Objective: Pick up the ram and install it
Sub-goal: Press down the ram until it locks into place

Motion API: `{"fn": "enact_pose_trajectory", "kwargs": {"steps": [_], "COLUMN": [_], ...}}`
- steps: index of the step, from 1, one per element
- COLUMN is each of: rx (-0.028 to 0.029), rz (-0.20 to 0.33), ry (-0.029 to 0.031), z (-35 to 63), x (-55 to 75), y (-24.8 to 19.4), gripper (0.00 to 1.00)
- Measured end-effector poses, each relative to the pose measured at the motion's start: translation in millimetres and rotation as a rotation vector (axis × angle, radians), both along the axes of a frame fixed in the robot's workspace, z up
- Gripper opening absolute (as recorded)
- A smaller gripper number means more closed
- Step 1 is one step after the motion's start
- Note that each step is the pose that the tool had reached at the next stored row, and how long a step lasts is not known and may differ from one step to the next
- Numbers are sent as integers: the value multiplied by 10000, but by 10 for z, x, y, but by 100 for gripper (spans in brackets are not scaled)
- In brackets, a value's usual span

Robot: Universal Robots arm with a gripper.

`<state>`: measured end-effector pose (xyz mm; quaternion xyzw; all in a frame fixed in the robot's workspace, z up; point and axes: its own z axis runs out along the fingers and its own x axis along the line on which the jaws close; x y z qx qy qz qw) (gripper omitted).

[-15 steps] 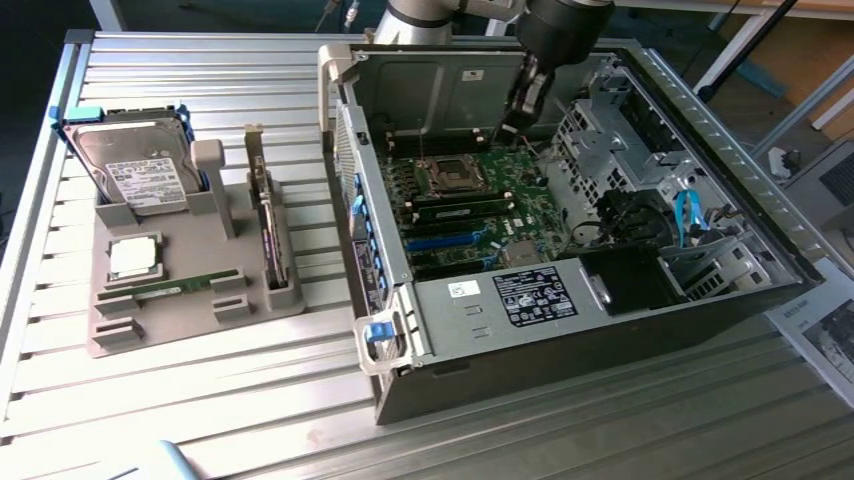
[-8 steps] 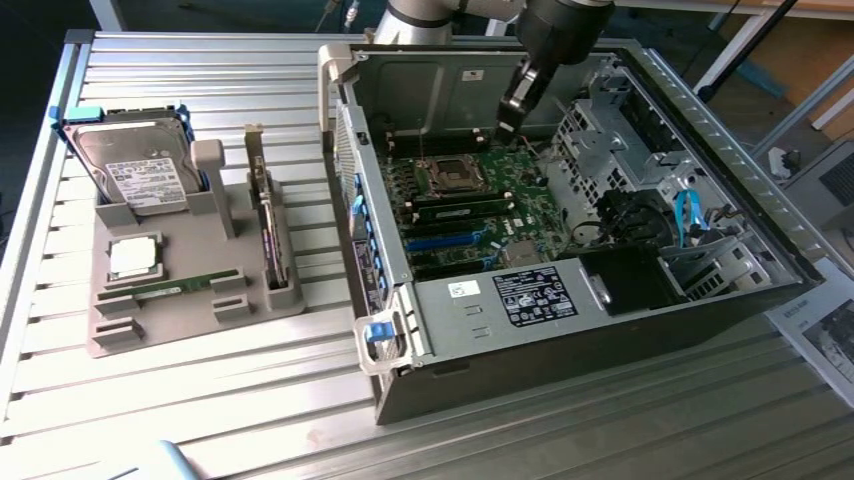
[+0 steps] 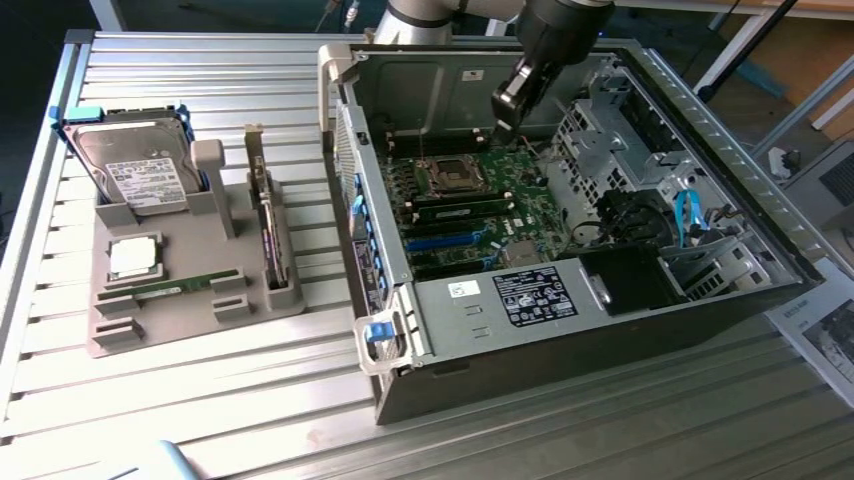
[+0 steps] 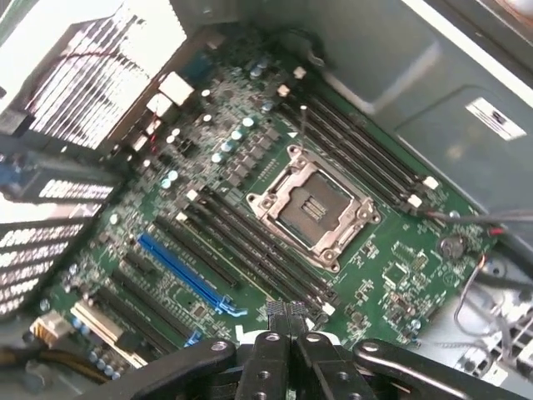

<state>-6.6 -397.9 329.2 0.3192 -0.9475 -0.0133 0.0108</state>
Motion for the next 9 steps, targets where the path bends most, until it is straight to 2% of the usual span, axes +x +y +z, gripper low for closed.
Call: {"fn": "enact_pose_trajectory", "kwargs": {"steps": [1, 4, 9], "rx": [0, 0, 1], "rz": [-165, -1095, -2076], "ry": [0, 0, 0], "z": [0, 0, 0], "x": [0, 0, 0], "y": [0, 0, 0], "gripper": [10, 10, 10]}}
